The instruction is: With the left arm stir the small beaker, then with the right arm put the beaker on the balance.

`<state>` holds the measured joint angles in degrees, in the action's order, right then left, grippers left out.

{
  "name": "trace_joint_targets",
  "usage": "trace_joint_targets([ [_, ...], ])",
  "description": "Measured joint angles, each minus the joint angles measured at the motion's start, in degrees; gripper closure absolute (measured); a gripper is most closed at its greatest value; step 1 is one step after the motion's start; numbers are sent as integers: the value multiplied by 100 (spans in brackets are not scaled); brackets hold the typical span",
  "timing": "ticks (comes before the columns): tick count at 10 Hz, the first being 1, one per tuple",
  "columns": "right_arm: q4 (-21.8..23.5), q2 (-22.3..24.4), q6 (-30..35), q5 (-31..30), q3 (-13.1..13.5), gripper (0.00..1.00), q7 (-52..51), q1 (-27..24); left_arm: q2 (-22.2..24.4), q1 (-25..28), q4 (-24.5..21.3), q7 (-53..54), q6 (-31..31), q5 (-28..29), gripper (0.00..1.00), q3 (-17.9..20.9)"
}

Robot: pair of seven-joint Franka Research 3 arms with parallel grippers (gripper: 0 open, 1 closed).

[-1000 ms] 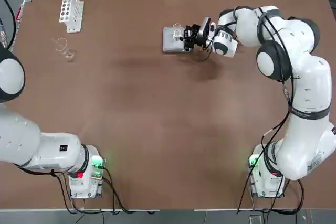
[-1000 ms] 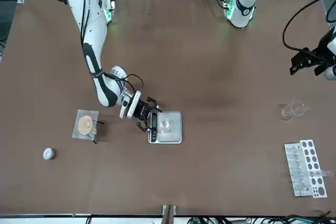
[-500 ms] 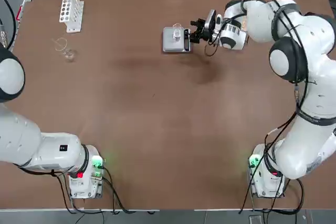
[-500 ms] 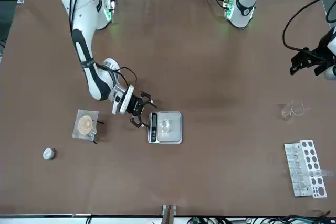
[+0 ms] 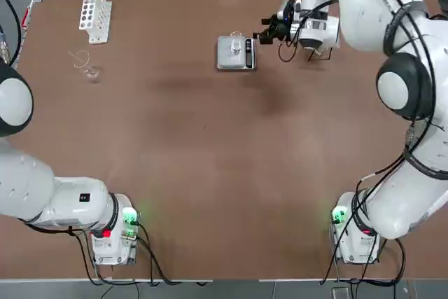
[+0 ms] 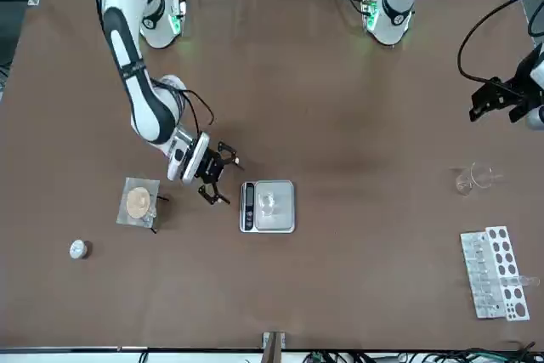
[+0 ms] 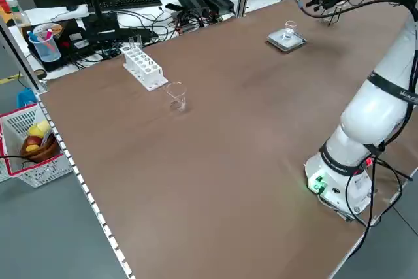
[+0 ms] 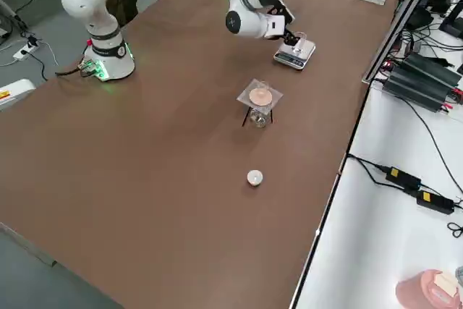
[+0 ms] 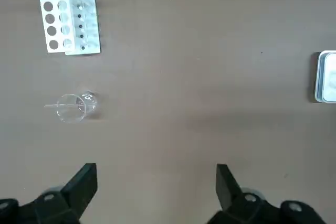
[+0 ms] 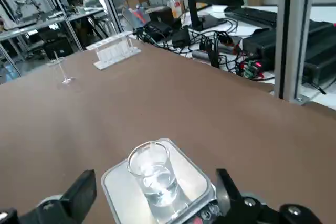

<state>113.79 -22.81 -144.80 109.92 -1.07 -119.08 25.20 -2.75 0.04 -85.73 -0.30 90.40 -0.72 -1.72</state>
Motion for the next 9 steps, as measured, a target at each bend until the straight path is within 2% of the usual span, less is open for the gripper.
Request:
trace_joint_targets([
  [3,-29,447,-823,-1741,-48,0,2115,51,0,1,0,0,0,0,0,4],
  [4,-65,545,-996,-2489,-48,0,2975,52,0,1,0,0,0,0,0,4],
  [9,-151,1060,-1008,-6149,56,0,7763,-24,0,1,0,0,0,0,0,8],
])
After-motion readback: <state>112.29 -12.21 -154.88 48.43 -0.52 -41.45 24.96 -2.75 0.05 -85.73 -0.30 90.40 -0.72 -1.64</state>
